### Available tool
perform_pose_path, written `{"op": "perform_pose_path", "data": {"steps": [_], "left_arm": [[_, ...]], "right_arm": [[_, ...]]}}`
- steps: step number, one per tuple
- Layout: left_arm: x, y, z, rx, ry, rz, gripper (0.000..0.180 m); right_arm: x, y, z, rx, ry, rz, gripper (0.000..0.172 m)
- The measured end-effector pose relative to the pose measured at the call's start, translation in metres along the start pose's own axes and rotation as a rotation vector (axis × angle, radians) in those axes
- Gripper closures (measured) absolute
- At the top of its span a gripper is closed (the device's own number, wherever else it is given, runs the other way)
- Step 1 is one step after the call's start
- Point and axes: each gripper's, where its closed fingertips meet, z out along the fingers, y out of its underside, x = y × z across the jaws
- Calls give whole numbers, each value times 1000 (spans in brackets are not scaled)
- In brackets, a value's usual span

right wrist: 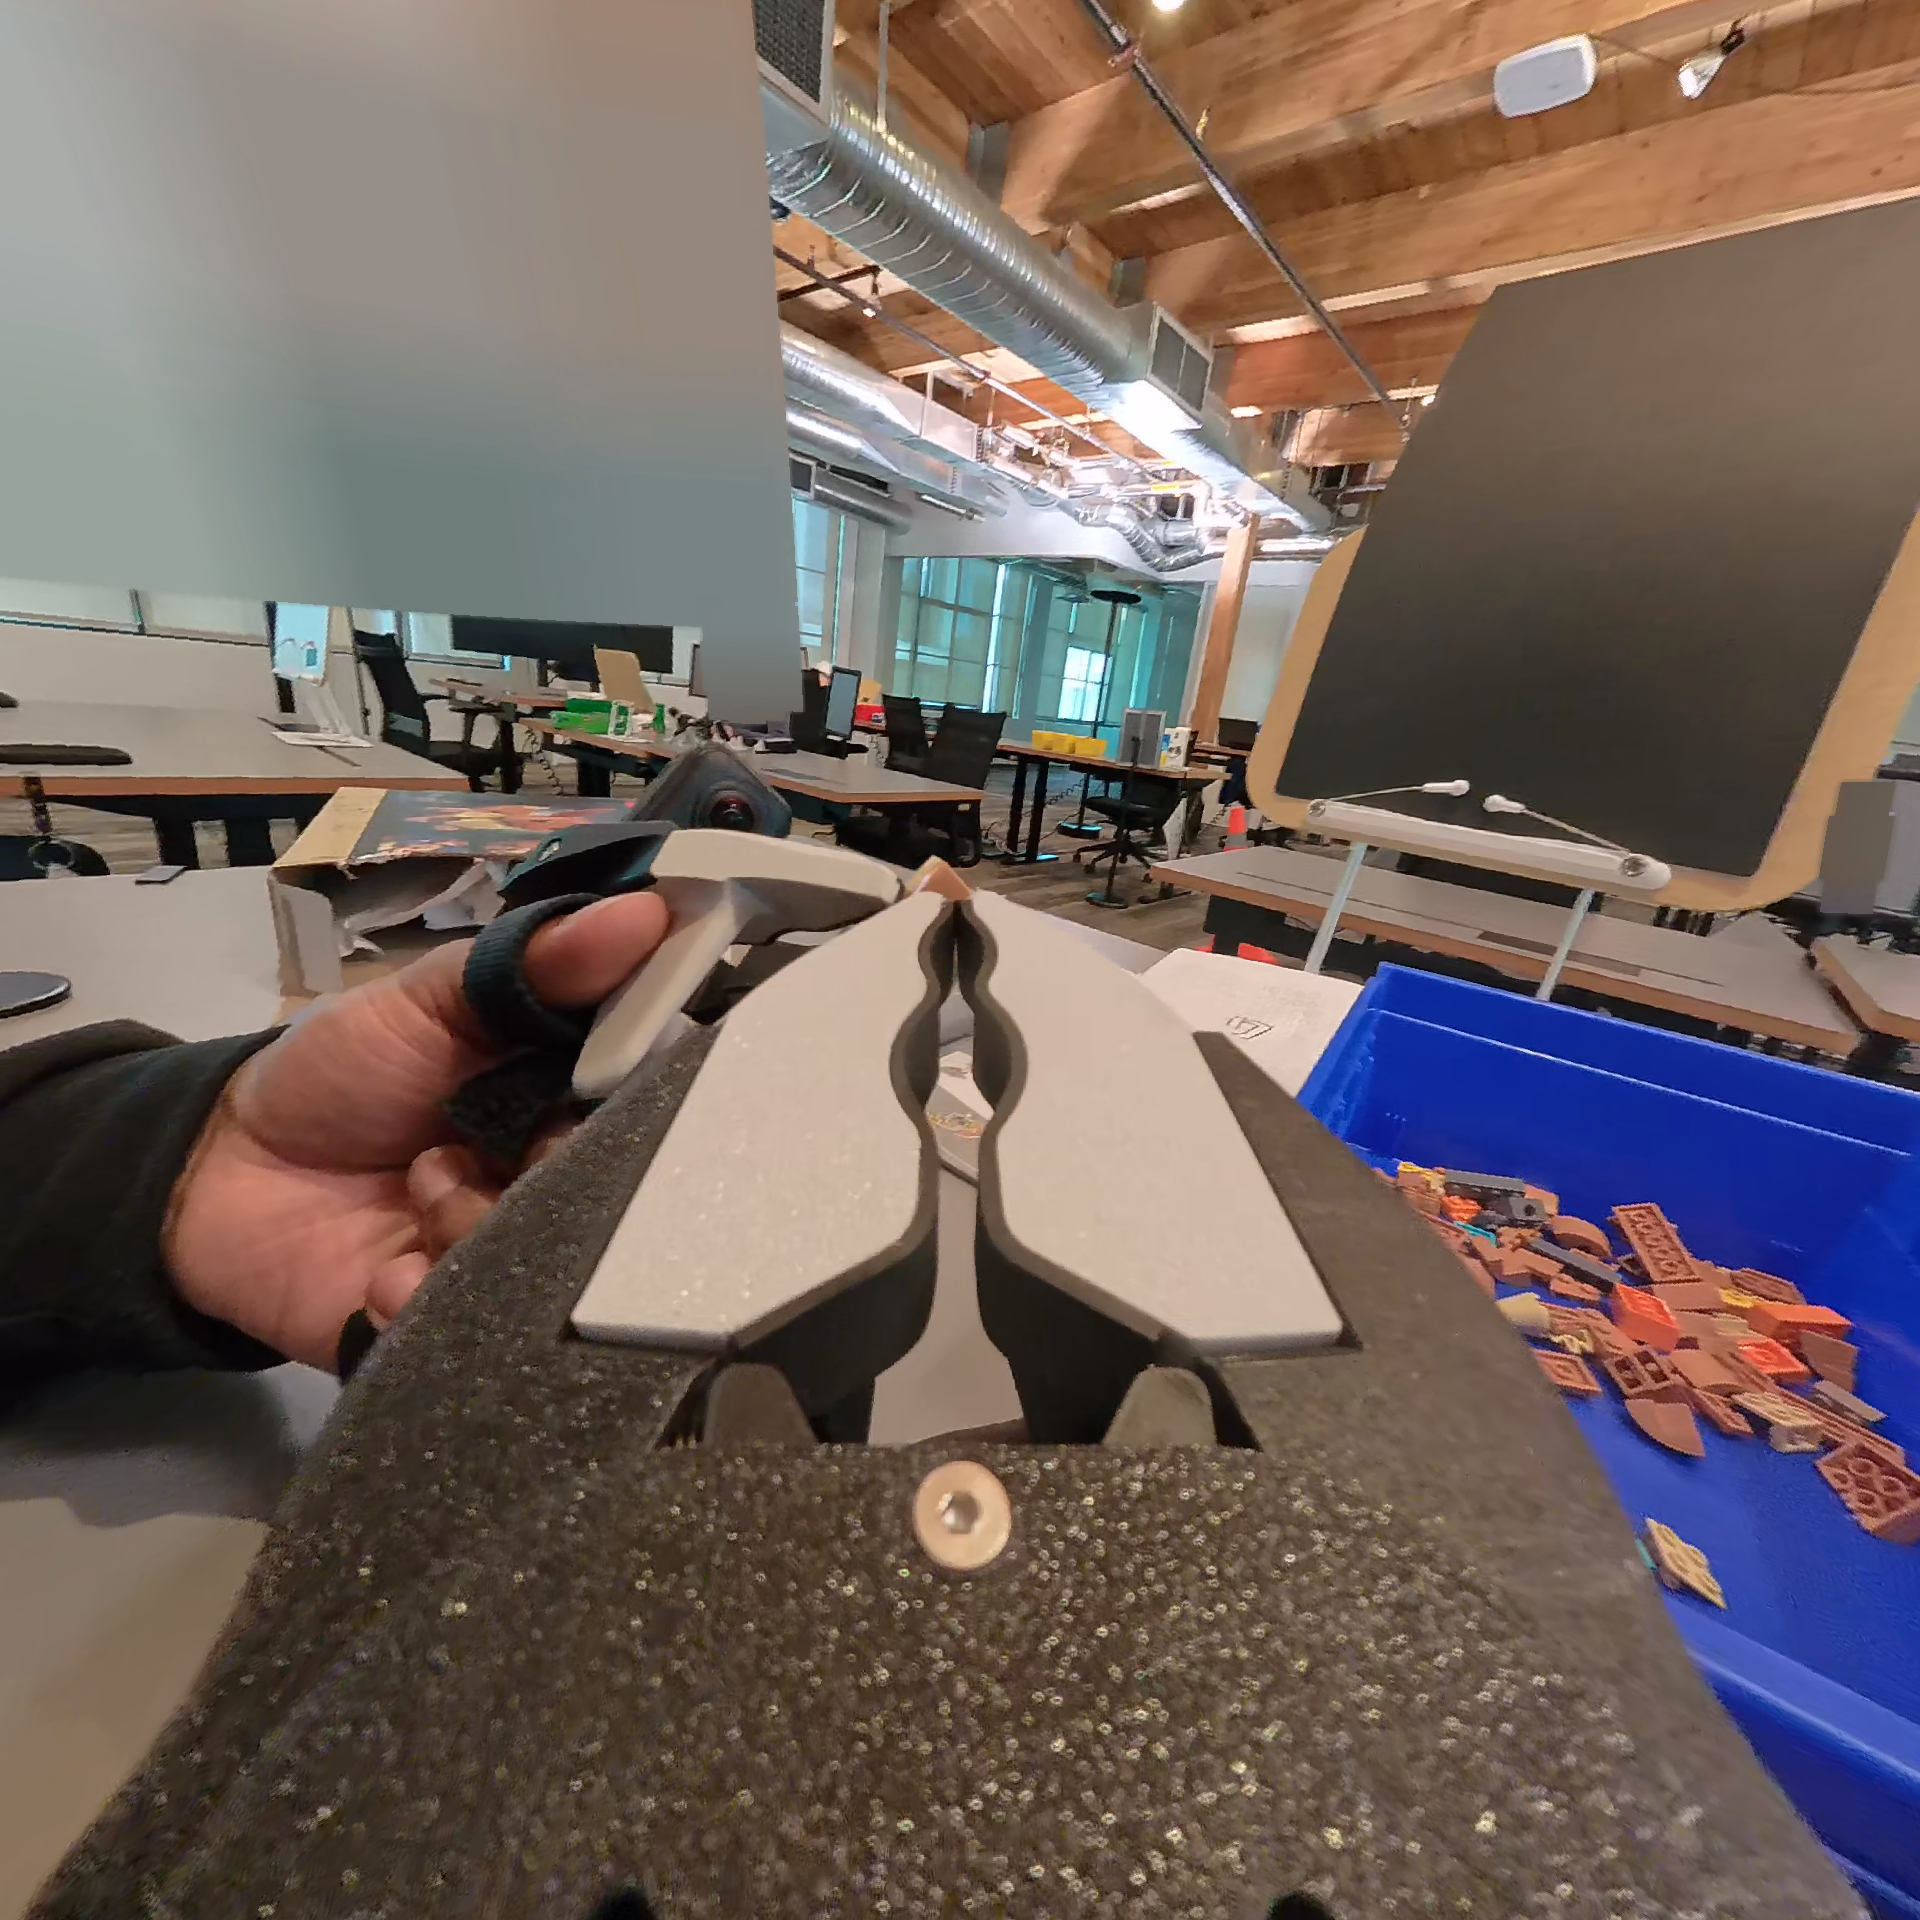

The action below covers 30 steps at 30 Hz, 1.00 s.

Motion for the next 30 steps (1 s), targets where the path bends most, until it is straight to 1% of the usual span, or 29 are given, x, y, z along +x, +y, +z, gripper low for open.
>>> {"op": "perform_pose_path", "data": {"steps": [17,30], "left_arm": [[0,-1,0,3,-8,2,165],[0,-2,-1,16,0,-16,164]], "right_arm": [[-5,4,2,-22,-23,-10,172],[-1,5,-1,-29,0,-41,172]]}}
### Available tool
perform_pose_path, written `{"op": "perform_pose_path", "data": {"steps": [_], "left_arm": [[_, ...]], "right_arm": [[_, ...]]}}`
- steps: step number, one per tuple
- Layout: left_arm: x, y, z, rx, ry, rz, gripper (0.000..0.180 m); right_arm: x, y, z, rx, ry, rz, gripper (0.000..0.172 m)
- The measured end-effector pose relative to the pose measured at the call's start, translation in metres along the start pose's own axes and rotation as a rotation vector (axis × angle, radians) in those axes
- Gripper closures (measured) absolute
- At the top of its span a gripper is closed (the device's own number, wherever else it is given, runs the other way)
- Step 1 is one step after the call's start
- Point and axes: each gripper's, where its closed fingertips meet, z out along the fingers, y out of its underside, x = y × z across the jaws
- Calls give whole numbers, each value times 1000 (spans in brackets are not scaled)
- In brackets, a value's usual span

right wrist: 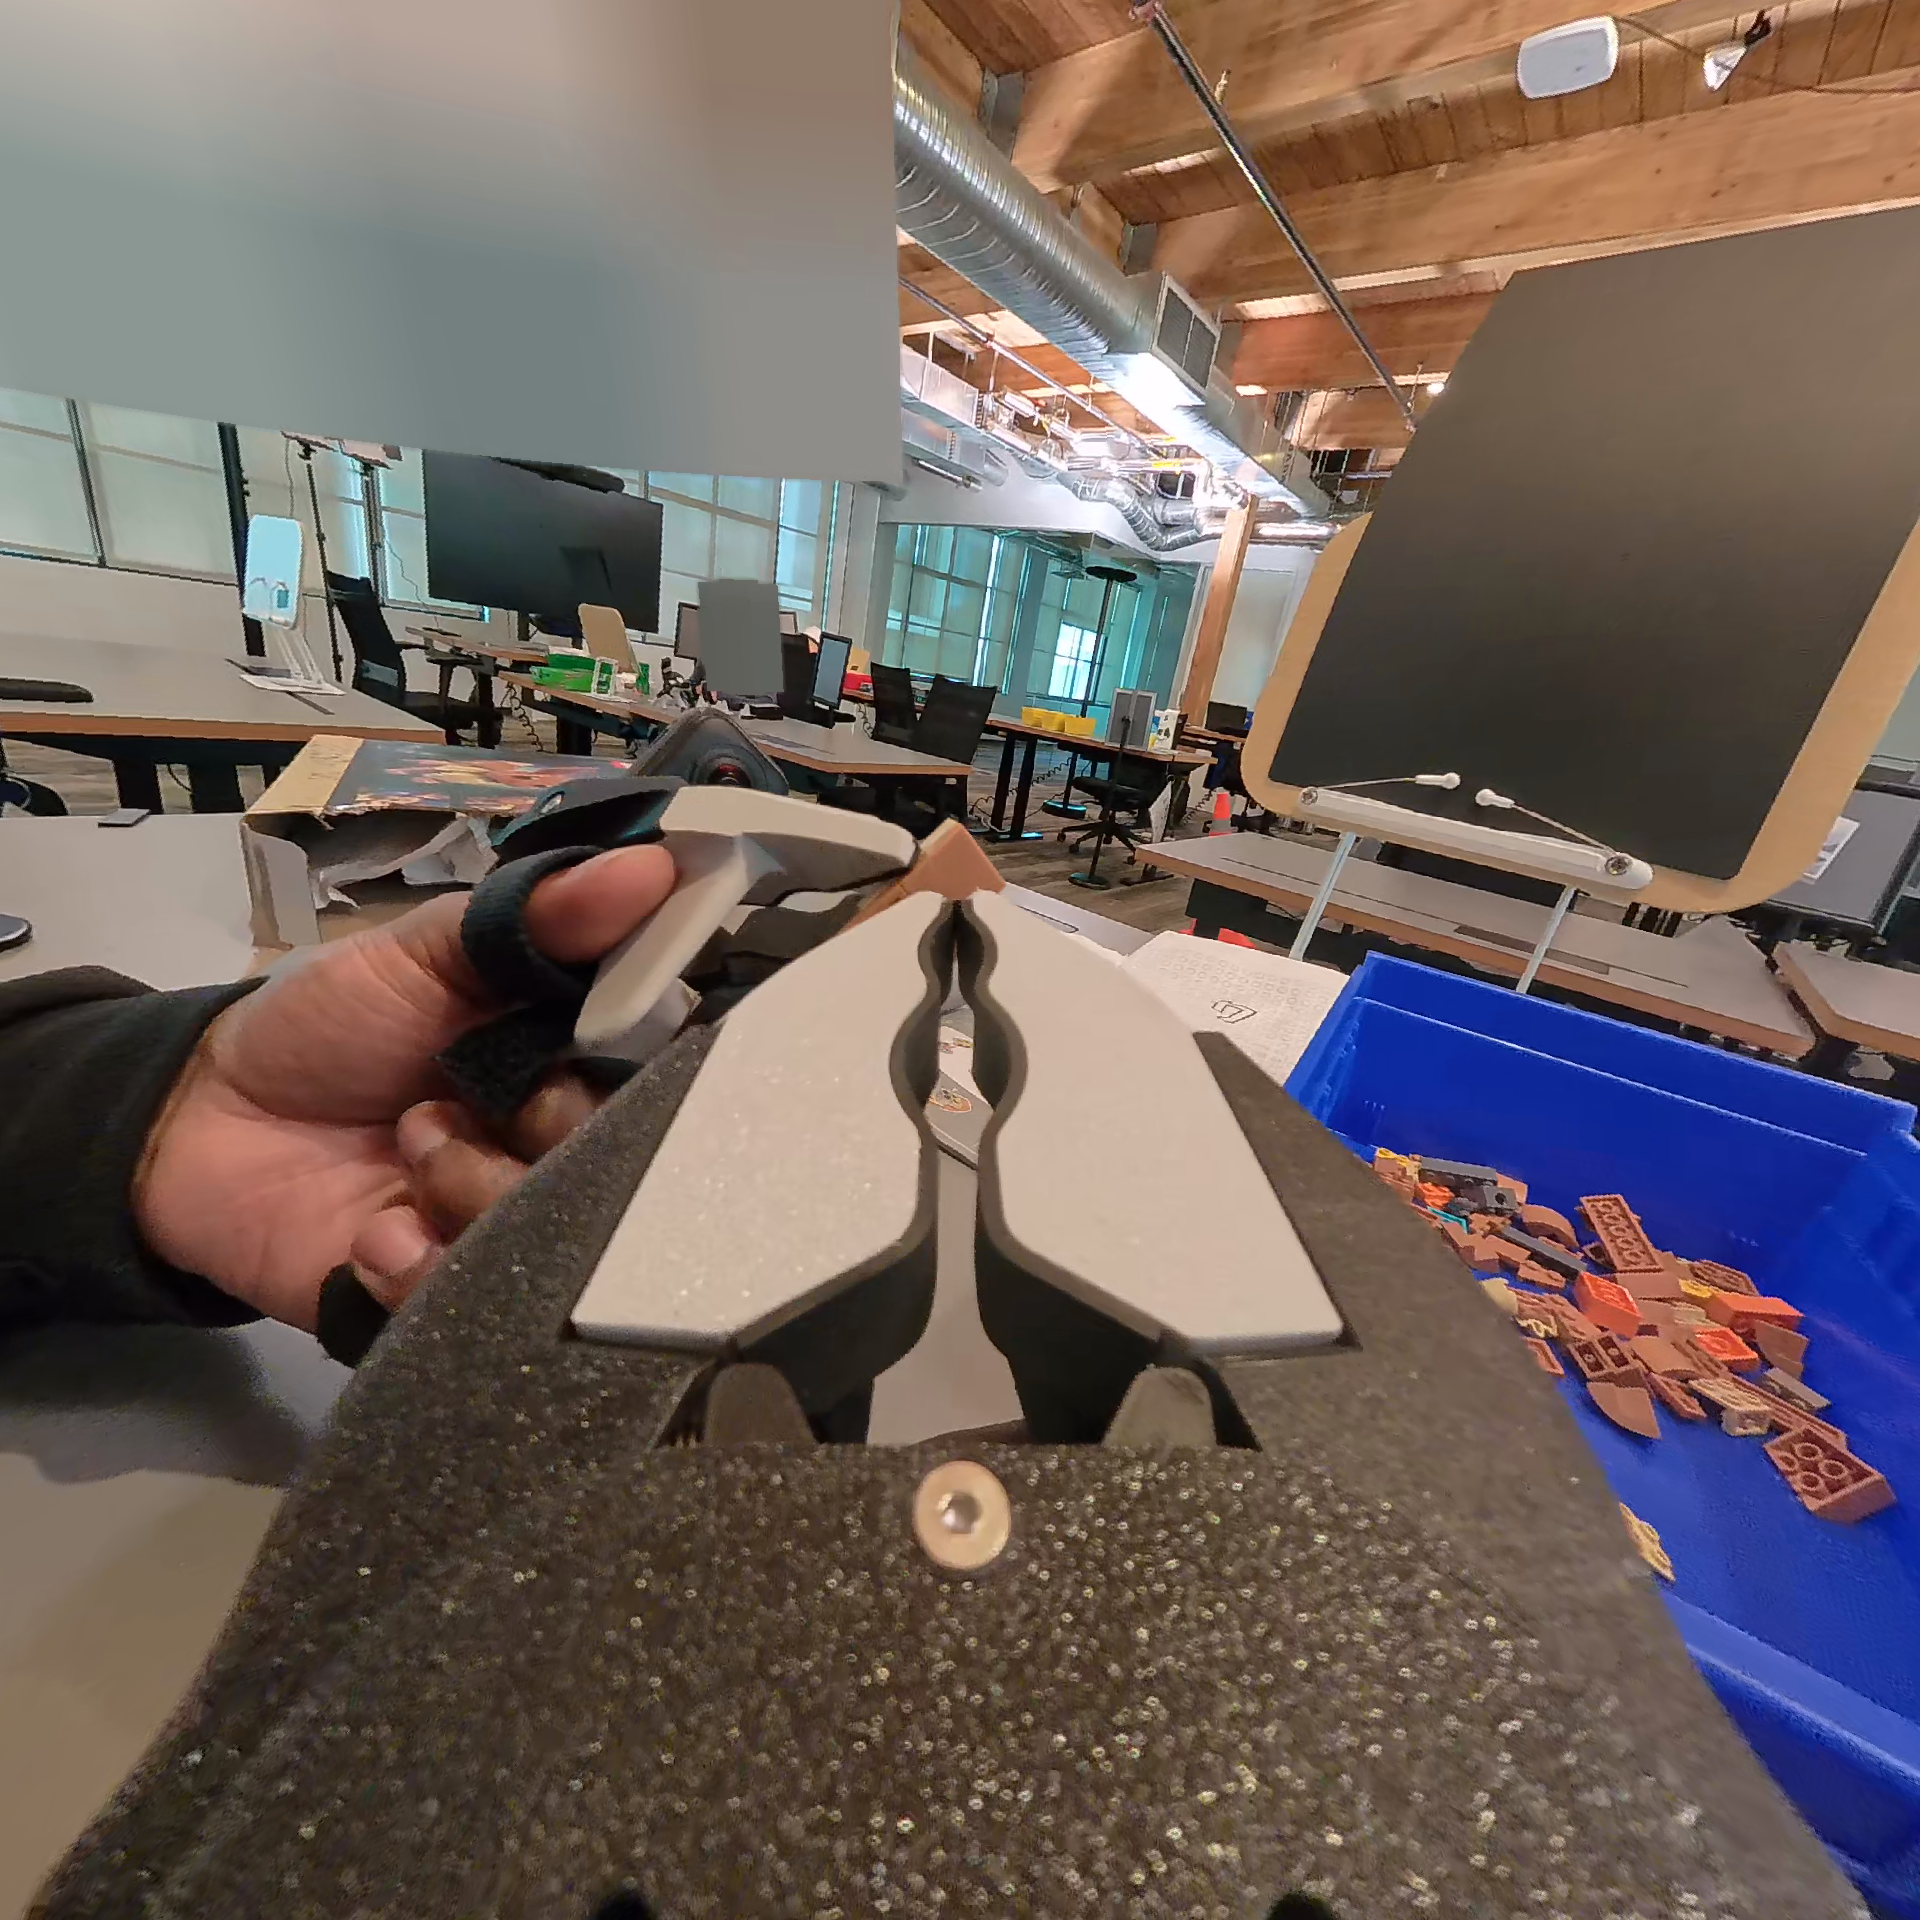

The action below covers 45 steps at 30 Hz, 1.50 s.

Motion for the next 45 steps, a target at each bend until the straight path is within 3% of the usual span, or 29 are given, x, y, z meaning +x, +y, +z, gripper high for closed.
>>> {"op": "perform_pose_path", "data": {"steps": [8,18,31,38,45], "left_arm": [[3,-6,-4,14,2,0,165],[-5,-34,-45,74,-102,64,165],[25,-20,-15,34,40,60,164],[39,-15,-2,61,140,14,165],[39,-9,6,52,140,9,165]], "right_arm": [[0,3,0,-13,-4,-5,172],[-20,48,1,-244,-98,4,172],[-9,-23,9,83,-47,79,172],[-9,-31,7,117,-11,64,172],[-5,-34,2,132,11,58,172]]}}
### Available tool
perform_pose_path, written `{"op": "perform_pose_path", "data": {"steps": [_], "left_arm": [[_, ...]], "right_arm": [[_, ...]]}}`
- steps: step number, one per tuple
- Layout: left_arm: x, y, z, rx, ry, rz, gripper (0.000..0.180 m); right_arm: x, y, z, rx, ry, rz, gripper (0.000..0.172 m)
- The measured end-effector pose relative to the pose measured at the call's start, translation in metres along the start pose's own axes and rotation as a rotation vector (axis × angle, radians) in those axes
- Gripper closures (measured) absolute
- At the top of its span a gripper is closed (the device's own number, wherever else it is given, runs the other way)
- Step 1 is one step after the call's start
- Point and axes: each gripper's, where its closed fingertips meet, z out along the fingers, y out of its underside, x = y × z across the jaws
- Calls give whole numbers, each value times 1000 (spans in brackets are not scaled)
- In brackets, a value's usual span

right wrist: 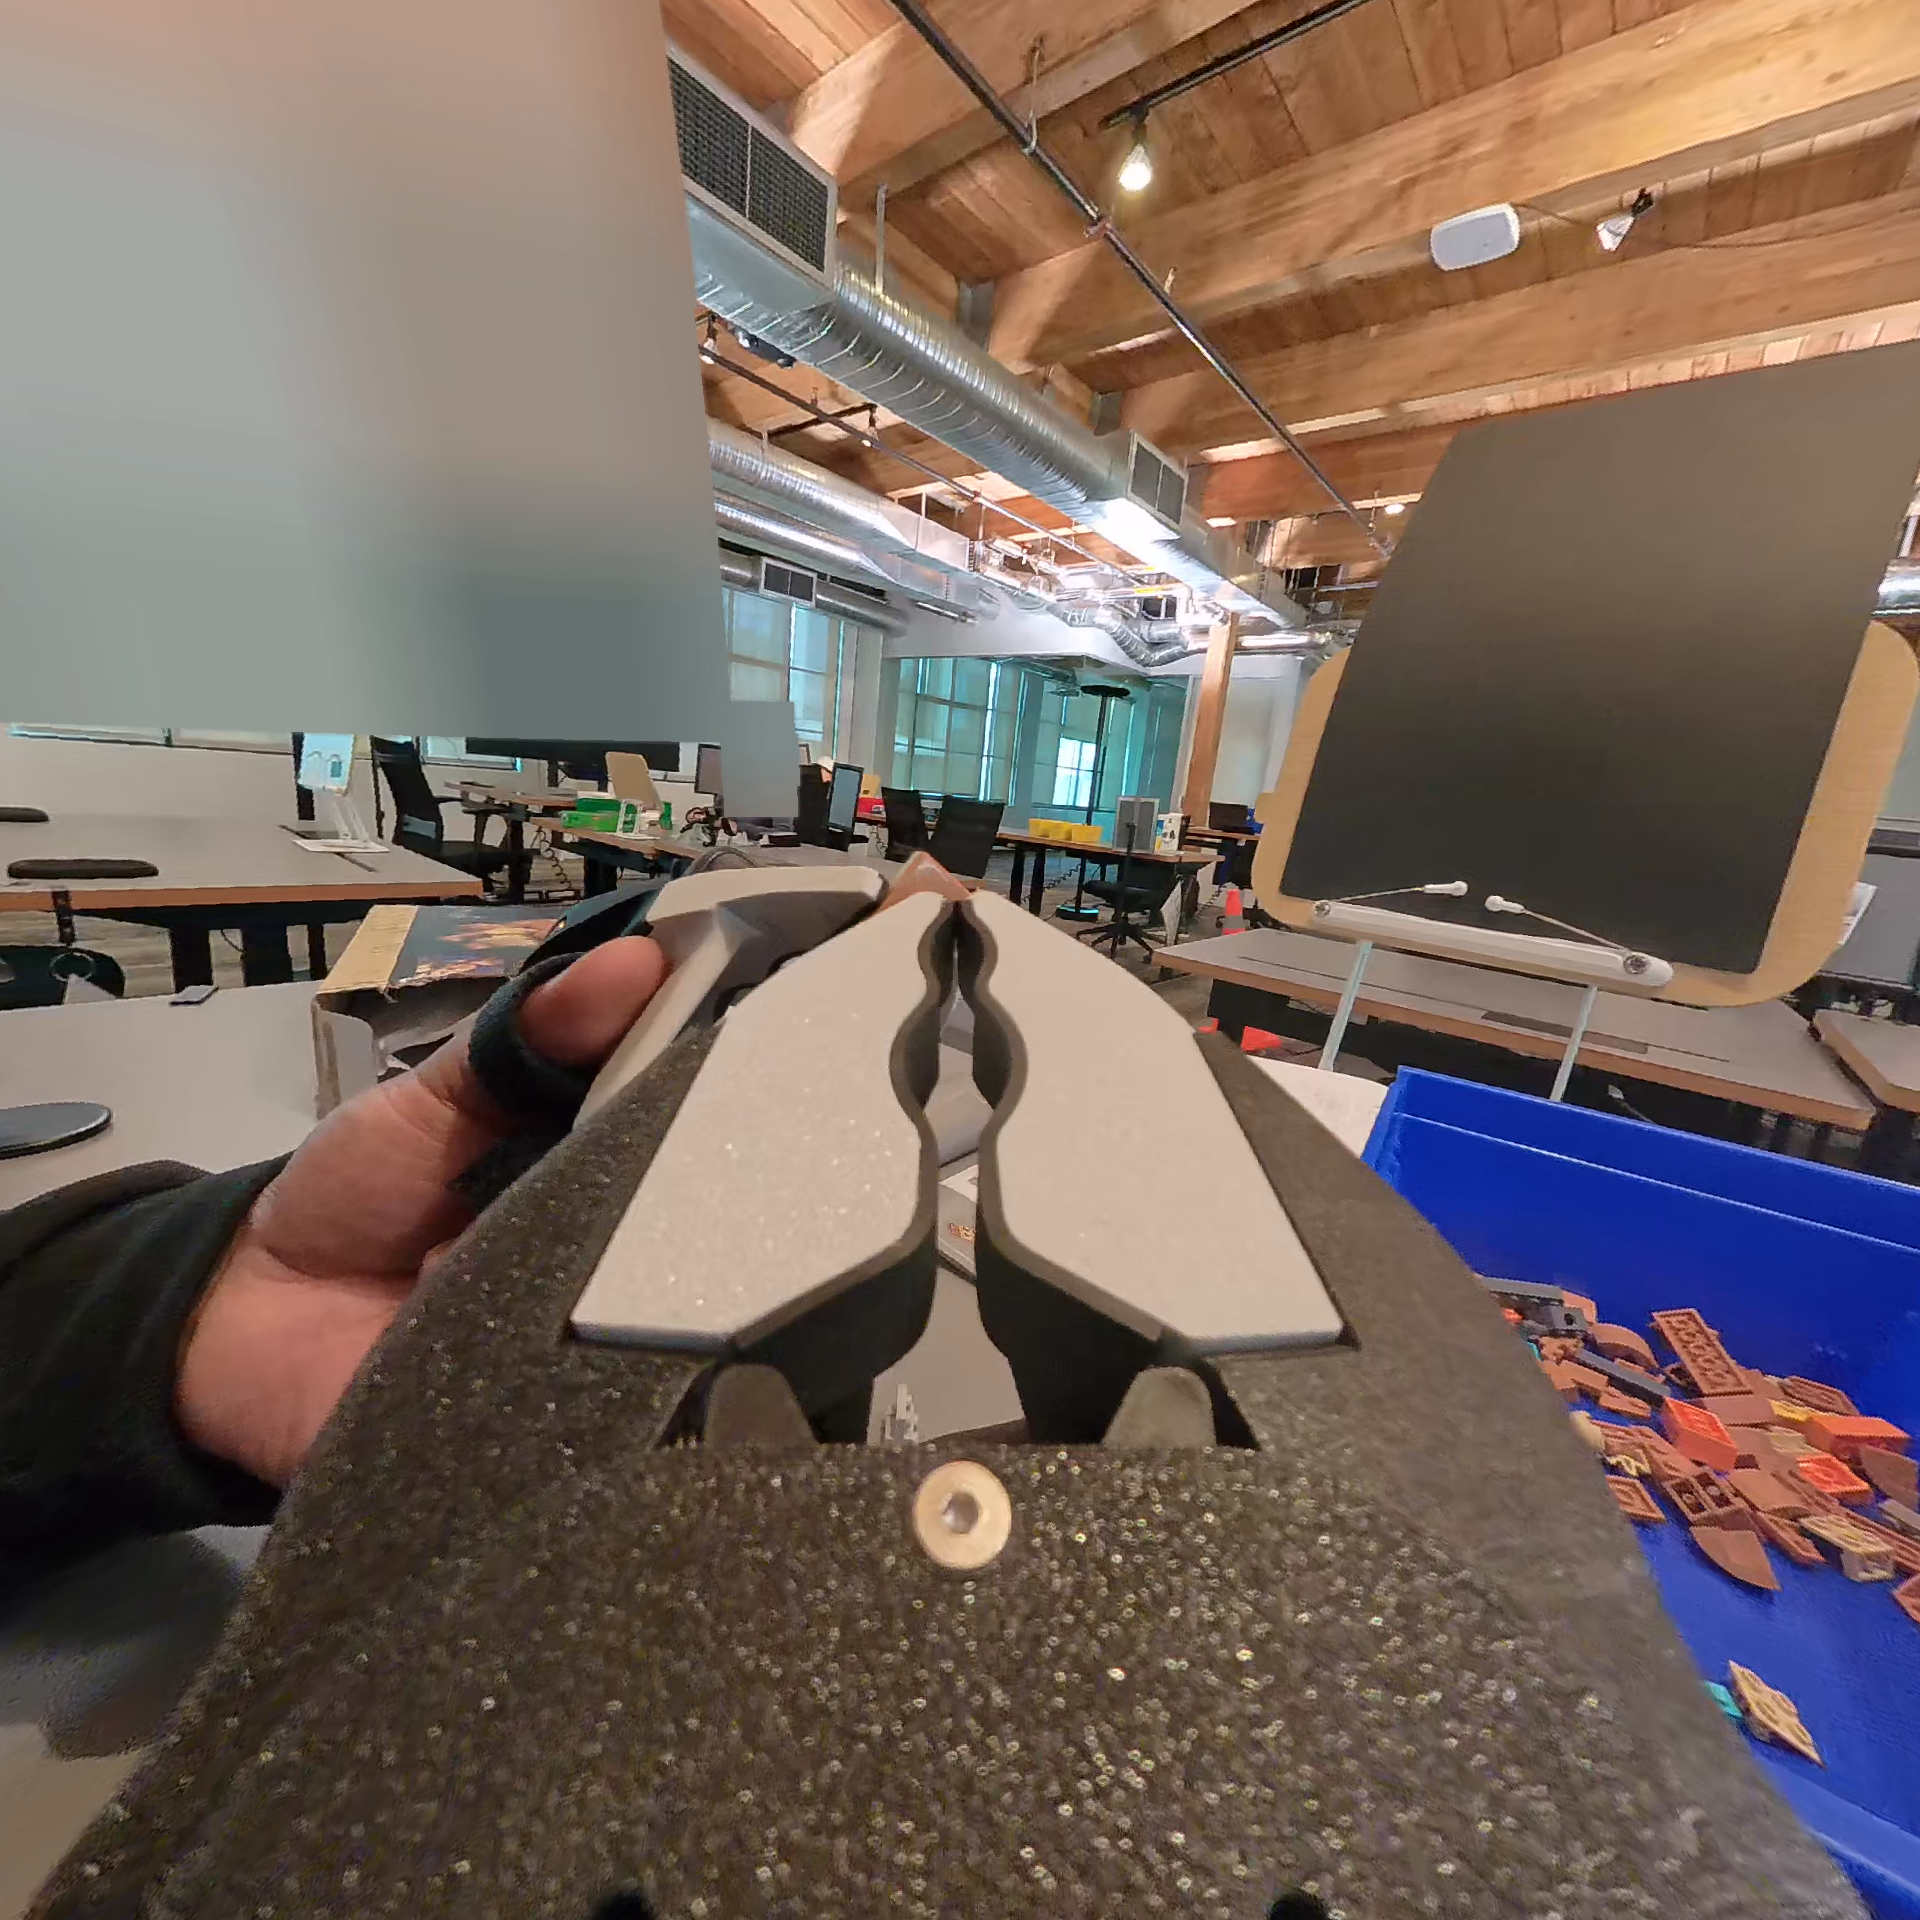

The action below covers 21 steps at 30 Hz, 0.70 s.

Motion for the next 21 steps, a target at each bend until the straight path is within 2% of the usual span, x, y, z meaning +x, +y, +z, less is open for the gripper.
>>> {"op": "perform_pose_path", "data": {"steps": [21], "left_arm": [[6,1,11,-2,28,0,164]], "right_arm": [[8,-13,-8,-25,74,-142,172]]}}
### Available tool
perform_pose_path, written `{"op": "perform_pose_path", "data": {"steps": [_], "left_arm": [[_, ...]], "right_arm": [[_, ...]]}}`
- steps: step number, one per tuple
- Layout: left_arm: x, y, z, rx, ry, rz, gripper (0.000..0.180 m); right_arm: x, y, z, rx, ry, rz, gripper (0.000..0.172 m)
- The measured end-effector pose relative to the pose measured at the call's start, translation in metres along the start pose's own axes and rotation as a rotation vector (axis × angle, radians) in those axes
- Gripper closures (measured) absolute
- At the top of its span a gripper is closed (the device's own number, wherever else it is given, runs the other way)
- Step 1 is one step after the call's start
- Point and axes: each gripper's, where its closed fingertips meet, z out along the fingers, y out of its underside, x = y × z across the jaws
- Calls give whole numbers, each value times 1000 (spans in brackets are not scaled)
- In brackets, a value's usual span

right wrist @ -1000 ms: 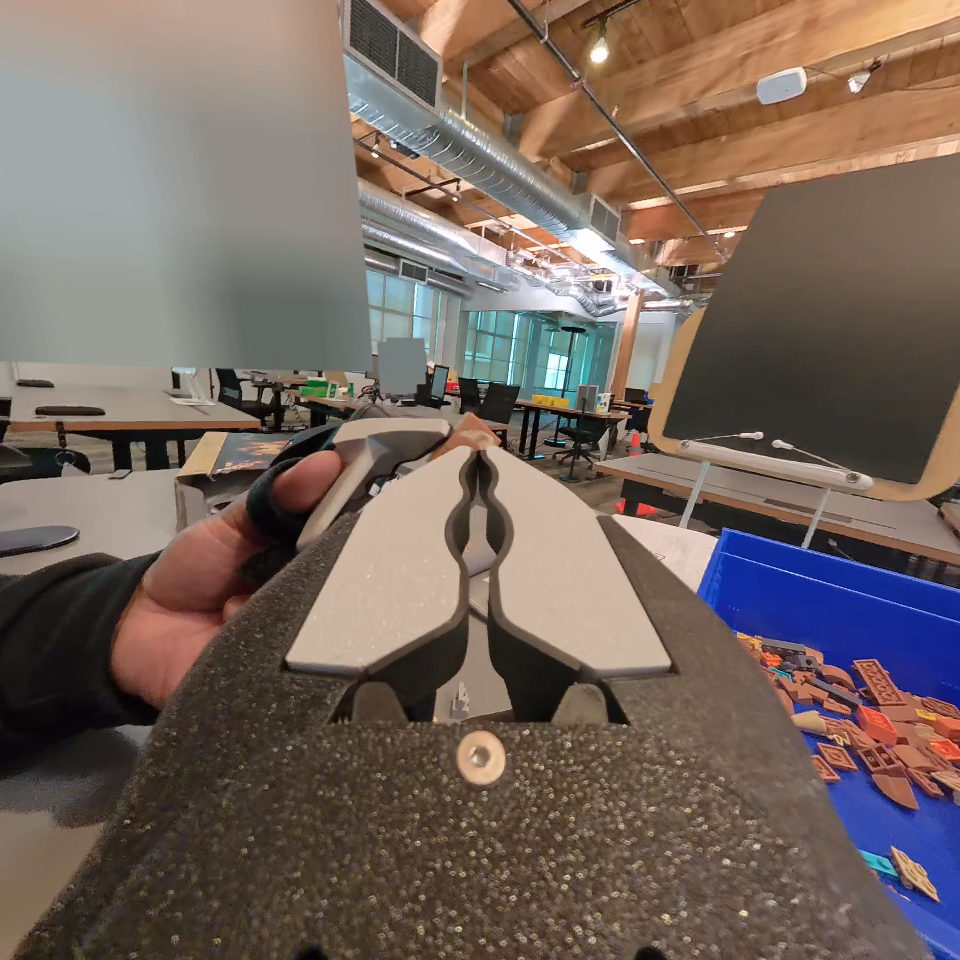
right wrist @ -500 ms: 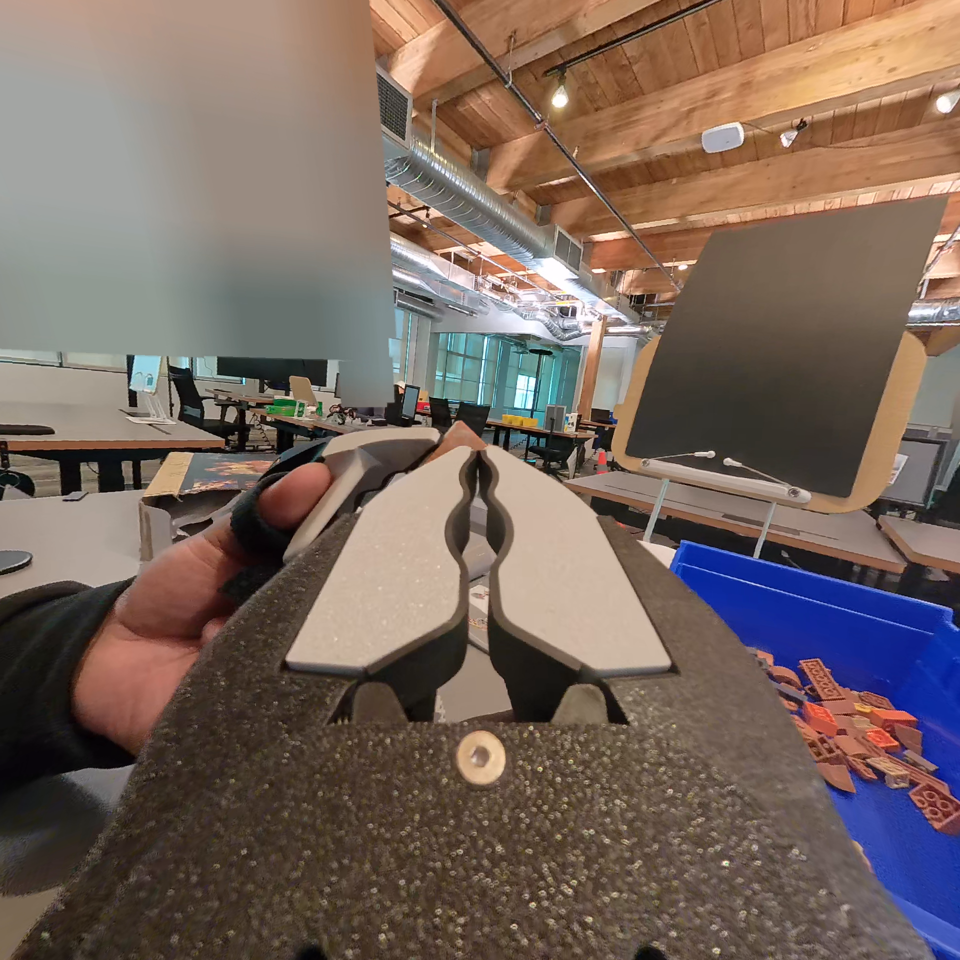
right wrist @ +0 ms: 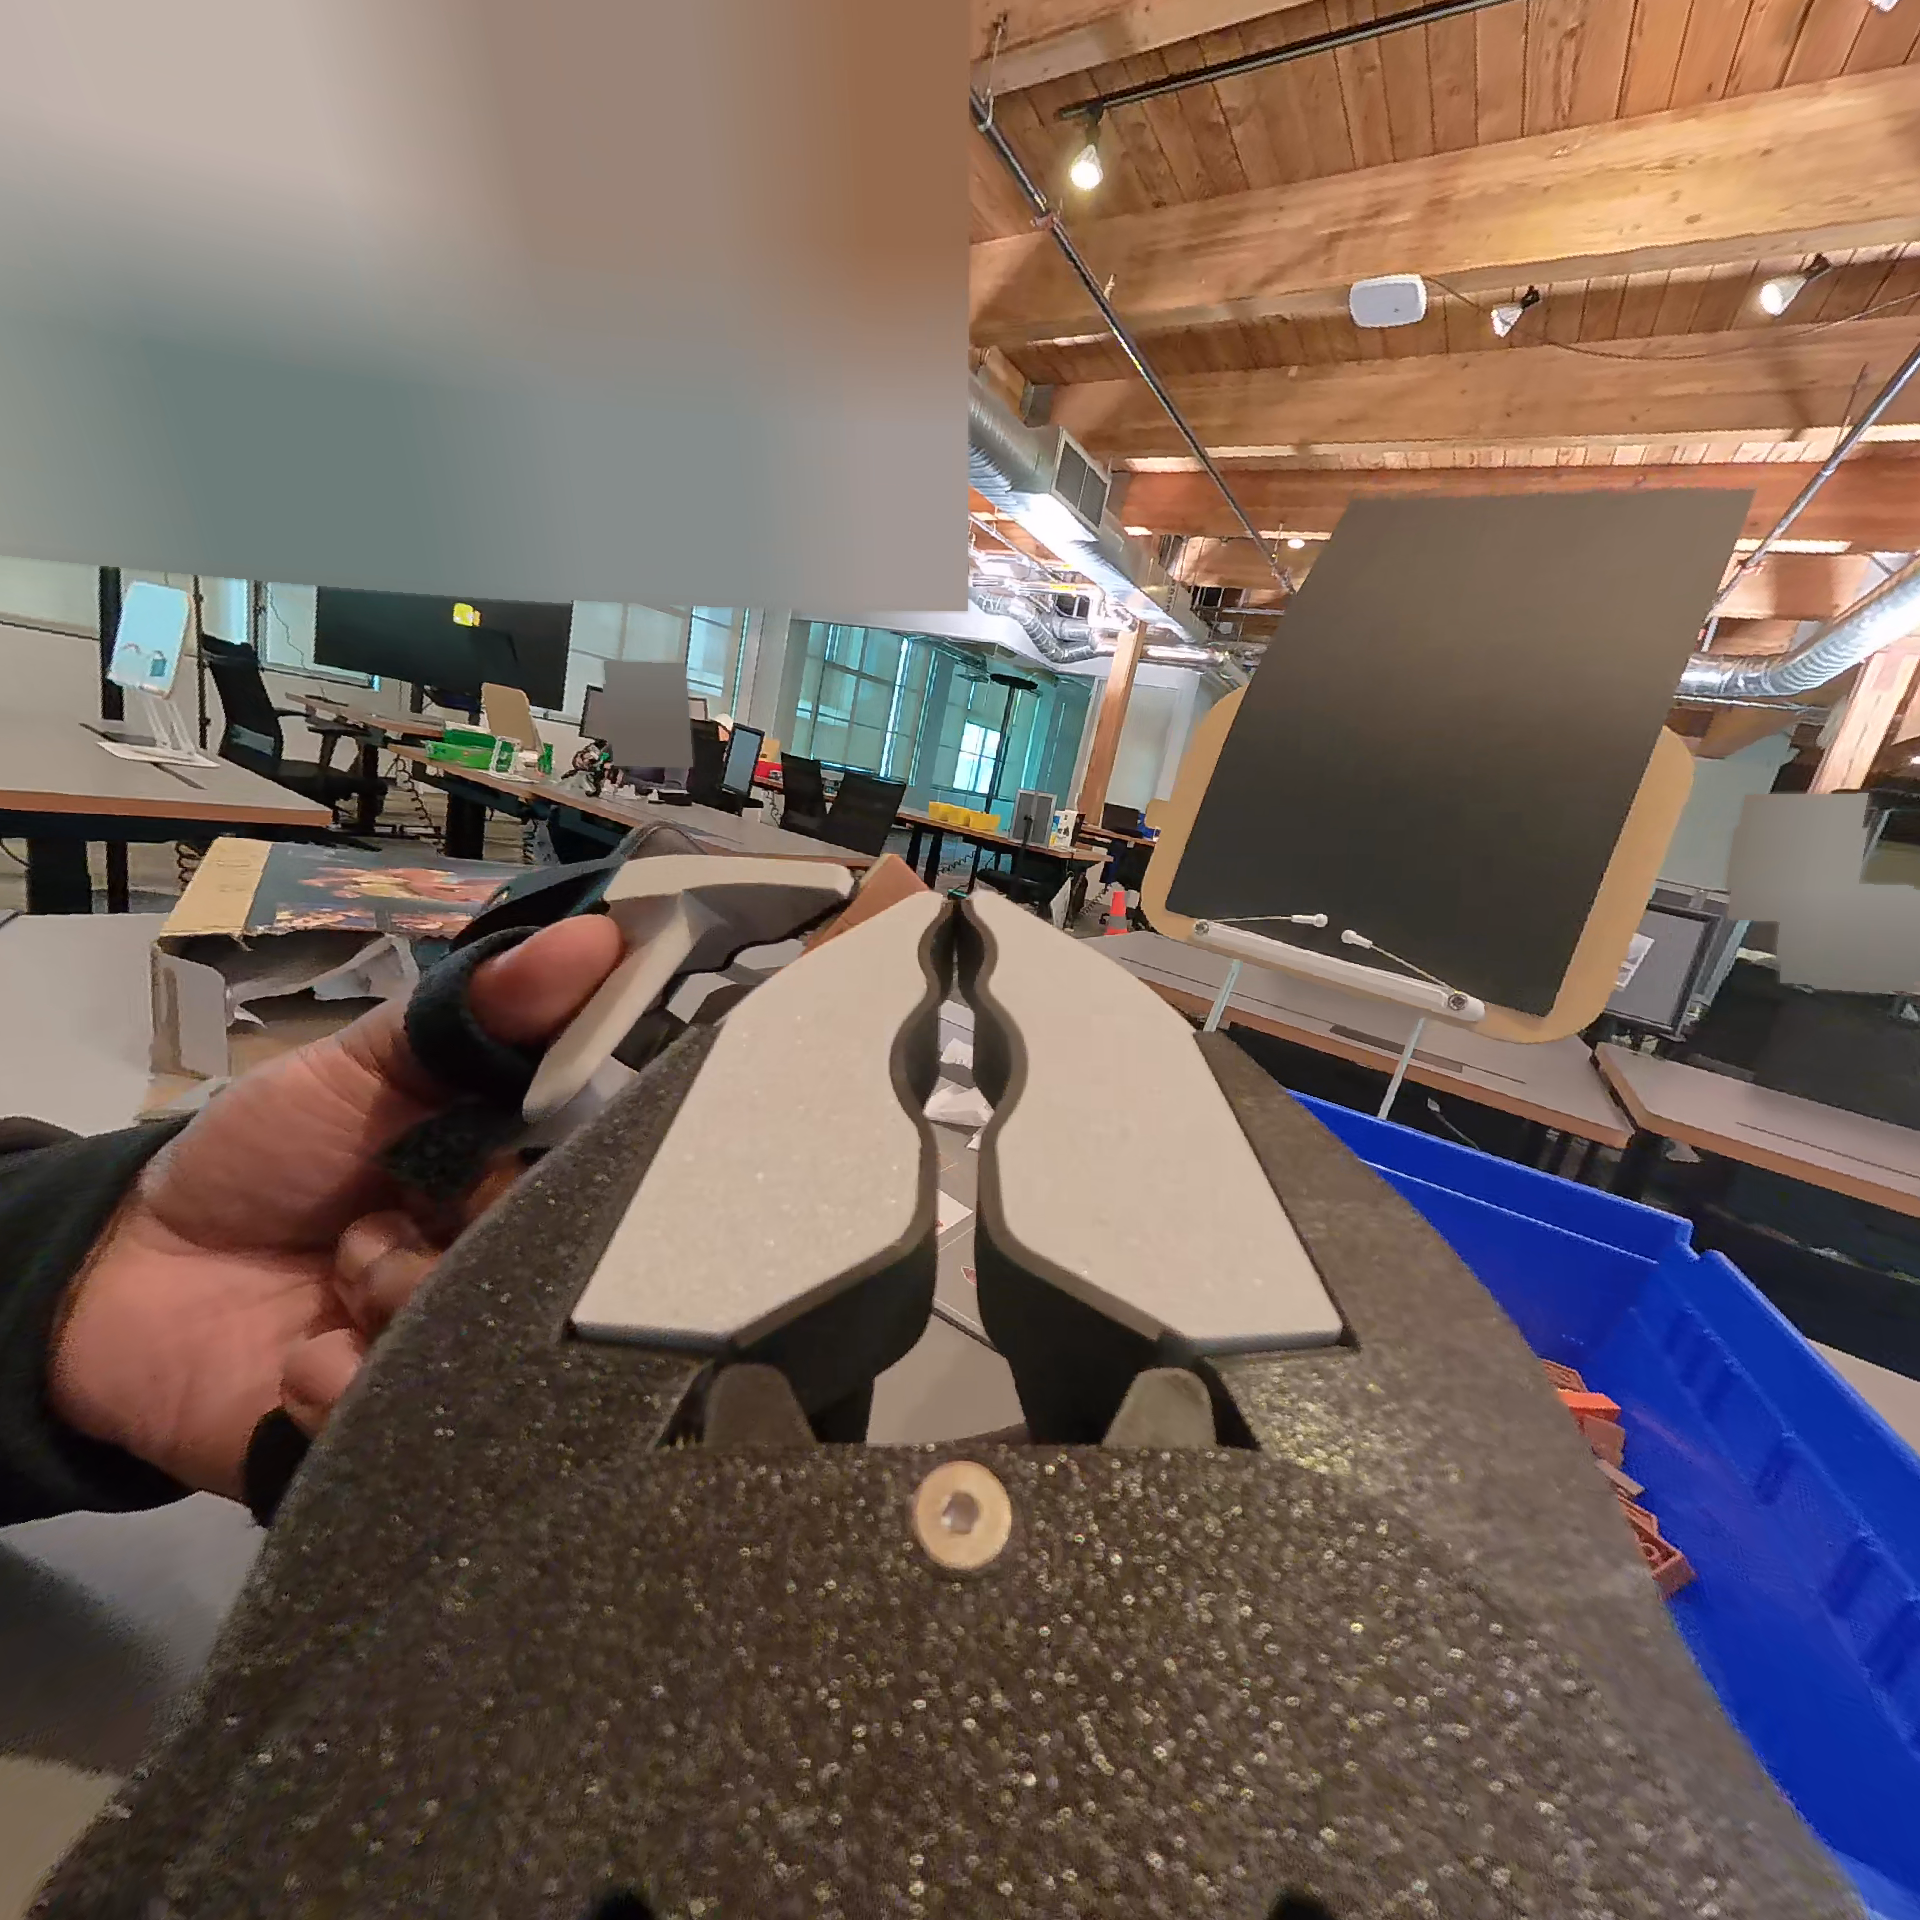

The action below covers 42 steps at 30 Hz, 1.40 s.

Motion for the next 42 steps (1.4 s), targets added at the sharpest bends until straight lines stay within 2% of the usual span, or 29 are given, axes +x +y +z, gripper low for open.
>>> {"op": "perform_pose_path", "data": {"steps": [11,17,22,26,42], "left_arm": [[-1,4,6,-46,-31,48,165],[-3,2,6,-38,-38,41,165],[1,-18,4,77,-13,39,165],[4,-18,8,124,22,18,165],[2,-13,7,130,20,15,165]], "right_arm": [[-6,3,6,-60,14,-120,172],[-15,8,14,-82,6,-114,172],[-27,12,13,-39,14,7,172],[-31,10,14,-8,48,20,172],[-29,4,6,-4,58,29,172]]}}
